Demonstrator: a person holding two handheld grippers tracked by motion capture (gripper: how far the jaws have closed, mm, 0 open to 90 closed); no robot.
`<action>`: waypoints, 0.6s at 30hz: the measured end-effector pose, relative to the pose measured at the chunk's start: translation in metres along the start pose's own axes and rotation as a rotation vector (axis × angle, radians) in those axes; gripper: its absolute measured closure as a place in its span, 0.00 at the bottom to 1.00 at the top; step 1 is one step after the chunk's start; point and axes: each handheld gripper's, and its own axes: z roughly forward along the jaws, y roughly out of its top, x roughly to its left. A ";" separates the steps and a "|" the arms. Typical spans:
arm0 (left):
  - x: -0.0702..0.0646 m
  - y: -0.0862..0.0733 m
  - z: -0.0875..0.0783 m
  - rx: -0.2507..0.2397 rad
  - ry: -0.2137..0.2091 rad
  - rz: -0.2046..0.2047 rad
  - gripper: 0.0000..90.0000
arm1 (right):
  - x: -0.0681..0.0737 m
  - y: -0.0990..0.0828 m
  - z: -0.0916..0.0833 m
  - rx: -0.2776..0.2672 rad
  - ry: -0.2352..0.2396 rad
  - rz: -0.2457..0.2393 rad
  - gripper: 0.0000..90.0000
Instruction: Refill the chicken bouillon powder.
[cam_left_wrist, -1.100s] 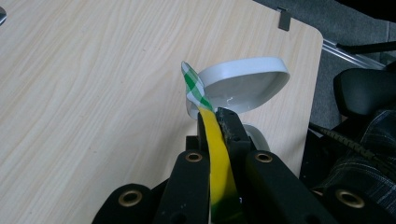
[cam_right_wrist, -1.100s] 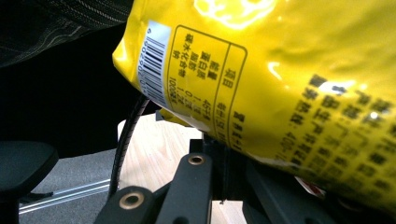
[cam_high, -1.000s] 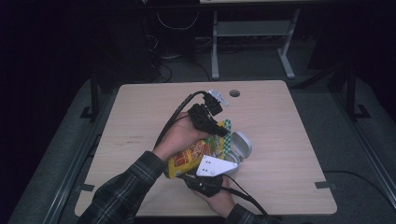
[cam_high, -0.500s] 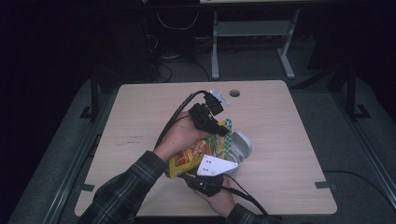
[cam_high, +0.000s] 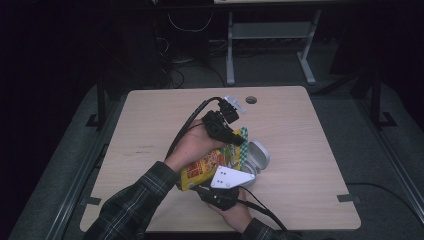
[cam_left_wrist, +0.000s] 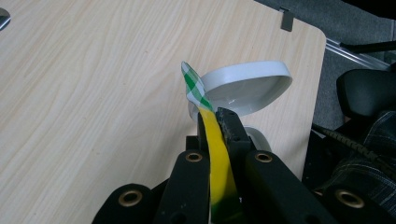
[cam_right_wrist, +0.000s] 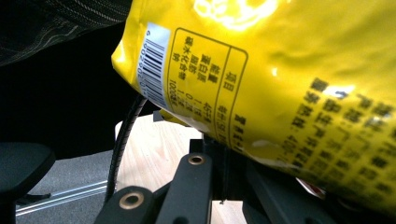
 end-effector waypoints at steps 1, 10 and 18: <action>0.000 0.000 0.000 0.000 0.001 0.000 1.00 | 0.000 0.000 0.000 0.000 0.000 0.000 1.00; 0.000 0.000 0.000 0.000 0.002 -0.004 1.00 | 0.000 0.000 0.000 -0.003 0.000 -0.001 1.00; 0.000 0.000 0.001 0.001 0.002 -0.005 1.00 | 0.000 0.000 0.000 -0.004 0.000 0.000 1.00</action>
